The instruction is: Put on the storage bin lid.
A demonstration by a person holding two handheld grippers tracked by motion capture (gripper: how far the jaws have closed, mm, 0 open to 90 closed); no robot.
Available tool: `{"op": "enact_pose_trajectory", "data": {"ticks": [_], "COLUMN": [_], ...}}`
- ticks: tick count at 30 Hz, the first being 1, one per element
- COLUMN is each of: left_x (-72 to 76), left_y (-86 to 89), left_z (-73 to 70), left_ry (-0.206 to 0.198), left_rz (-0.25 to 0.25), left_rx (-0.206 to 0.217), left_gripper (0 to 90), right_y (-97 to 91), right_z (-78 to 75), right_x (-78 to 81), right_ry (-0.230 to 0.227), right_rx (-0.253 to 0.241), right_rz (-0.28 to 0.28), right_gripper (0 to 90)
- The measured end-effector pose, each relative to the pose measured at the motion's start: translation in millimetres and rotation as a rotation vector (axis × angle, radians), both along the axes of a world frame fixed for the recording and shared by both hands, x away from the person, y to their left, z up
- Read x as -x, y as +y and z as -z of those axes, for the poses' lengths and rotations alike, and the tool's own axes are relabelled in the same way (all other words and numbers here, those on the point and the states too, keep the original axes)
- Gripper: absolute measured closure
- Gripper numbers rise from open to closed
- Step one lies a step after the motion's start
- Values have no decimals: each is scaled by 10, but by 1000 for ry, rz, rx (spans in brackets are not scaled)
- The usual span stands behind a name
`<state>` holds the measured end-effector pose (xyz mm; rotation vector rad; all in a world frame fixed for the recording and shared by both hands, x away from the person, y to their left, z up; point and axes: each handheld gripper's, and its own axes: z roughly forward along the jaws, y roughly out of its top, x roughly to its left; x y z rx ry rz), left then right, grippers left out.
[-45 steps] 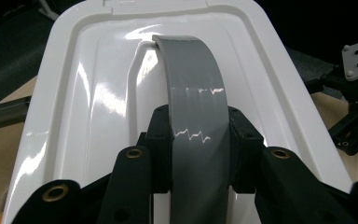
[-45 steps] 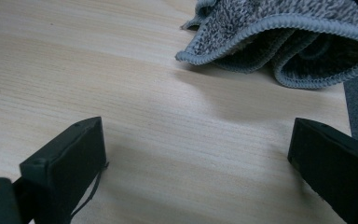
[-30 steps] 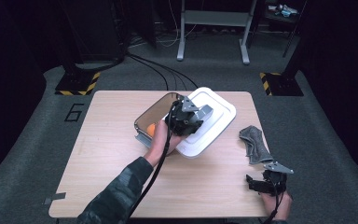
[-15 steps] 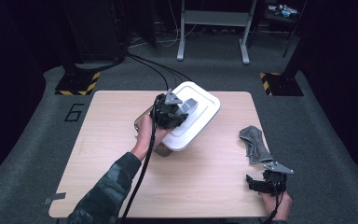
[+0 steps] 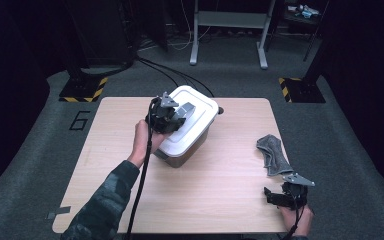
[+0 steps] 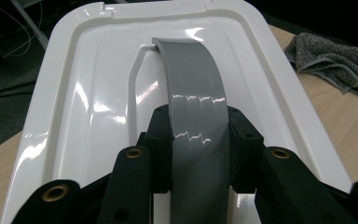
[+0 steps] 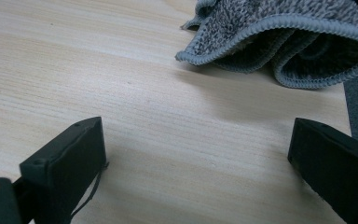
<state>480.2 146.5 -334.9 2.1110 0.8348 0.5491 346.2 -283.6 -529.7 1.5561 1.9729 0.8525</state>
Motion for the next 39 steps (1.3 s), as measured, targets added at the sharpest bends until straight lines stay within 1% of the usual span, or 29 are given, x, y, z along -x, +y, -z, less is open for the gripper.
{"op": "enact_pose_trajectory", "data": {"ticks": [2,3,7,9,10,11,13,15,17,18,24,26,28,30,33,34,35,38,39], "left_x": [-40,-59,-153,-189,-211,-230,-265,-296,-314,-332,-400,-423,-446,-472,-495,-494,-496,-495,-493], "left_y": [40,54,121,137,142,145,143,135,120,117,86,84,74,66,56,48,42,28,5], "left_z": [37,57,147,184,208,224,257,287,312,323,385,407,420,433,456,460,460,464,475], "left_ry": [7,13,40,53,56,64,78,87,91,88,112,122,134,132,137,139,142,141,139], "left_rz": [3,-6,-4,-1,1,3,-3,8,14,18,19,16,15,23,23,20,26,26,31], "left_rx": [0,-2,-3,-18,-14,-19,-17,-22,-16,-23,-30,-13,-20,-32,-31,-26,-38,-38,-45], "left_gripper": [667,667,667,667,667,667,667,667,667,667,666,666,664,664,662,662,661,658,656], "right_y": [-4,-4,-3,-3,-2,-3,-3,-3,-3,-3,-4,-4,-3,-4,-3,-4,-4,-4,-4], "right_z": [0,0,1,0,0,0,0,0,0,0,0,1,0,0,0,0,0,0,0], "right_x": [1,1,1,1,2,2,2,2,2,2,1,1,1,1,1,1,1,1,1], "right_ry": [1,1,1,1,1,1,1,1,1,1,1,1,1,1,1,1,1,1,1], "right_rx": [5,4,4,5,5,5,5,4,5,5,4,4,4,4,4,5,4,4,4], "right_rz": [-6,-6,-5,-6,-5,-6,-5,-5,-5,-5,-6,-6,-5,-6,-5,-6,-6,-6,-6], "right_gripper": [34,34,34,34,34,34,34,34,34,34,34,34,34,34,34,34,34,34,34]}}
